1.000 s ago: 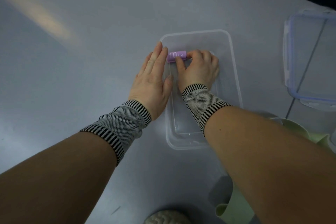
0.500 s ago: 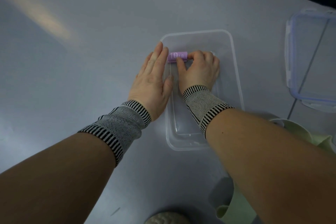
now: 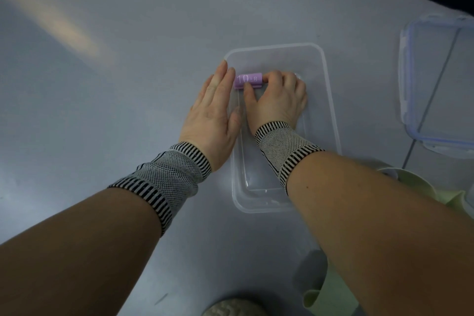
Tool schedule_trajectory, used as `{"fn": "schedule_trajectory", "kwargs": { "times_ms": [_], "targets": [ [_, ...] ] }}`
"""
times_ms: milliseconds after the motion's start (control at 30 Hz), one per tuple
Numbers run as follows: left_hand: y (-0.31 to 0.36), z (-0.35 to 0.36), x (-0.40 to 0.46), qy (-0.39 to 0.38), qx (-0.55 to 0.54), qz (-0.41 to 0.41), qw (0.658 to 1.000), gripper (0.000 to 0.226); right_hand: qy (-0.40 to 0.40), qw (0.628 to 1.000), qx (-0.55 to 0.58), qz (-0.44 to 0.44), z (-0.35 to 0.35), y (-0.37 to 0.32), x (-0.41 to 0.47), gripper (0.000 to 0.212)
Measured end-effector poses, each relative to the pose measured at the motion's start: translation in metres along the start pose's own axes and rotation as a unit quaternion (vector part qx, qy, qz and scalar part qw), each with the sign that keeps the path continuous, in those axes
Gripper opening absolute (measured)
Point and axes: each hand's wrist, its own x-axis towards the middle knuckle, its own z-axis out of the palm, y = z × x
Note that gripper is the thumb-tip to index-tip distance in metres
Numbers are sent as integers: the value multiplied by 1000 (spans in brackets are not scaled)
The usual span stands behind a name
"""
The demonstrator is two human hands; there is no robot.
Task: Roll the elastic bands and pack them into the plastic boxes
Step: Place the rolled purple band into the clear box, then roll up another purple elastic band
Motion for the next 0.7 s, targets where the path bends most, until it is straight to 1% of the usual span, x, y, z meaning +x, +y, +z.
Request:
{"fn": "schedule_trajectory", "kwargs": {
  "times_ms": [400, 467, 600, 700],
  "targets": [
    [1, -2, 0, -5, 12, -7, 1000, 68, -16, 1000, 16, 4, -5, -1, 1, 48],
    [2, -3, 0, -17, 28, -17, 999, 69, -29, 999, 41, 1, -11, -3, 0, 48],
    [13, -15, -2, -33, 57, -32, 997, 80, -83, 987, 133, -20, -43, -15, -12, 48],
    [39, -26, -9, -22, 47, -5, 999, 77, -96, 981, 164, -49, -83, -13, -26, 46]
  ]
}}
